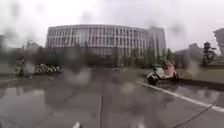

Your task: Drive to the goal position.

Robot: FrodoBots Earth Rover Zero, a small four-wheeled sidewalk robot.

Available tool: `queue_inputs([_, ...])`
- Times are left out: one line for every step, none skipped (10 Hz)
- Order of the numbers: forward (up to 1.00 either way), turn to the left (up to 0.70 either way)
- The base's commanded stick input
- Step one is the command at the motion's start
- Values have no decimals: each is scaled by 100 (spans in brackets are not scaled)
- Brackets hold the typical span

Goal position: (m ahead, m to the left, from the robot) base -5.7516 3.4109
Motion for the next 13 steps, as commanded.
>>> queue_inputs([70, 1])
queue_inputs([70, 1])
queue_inputs([70, 1])
queue_inputs([70, 1])
queue_inputs([70, 1])
queue_inputs([70, 1])
queue_inputs([70, 1])
queue_inputs([70, 1])
queue_inputs([70, 1])
queue_inputs([70, 1])
queue_inputs([70, 1])
queue_inputs([70, 1])
queue_inputs([70, 1])
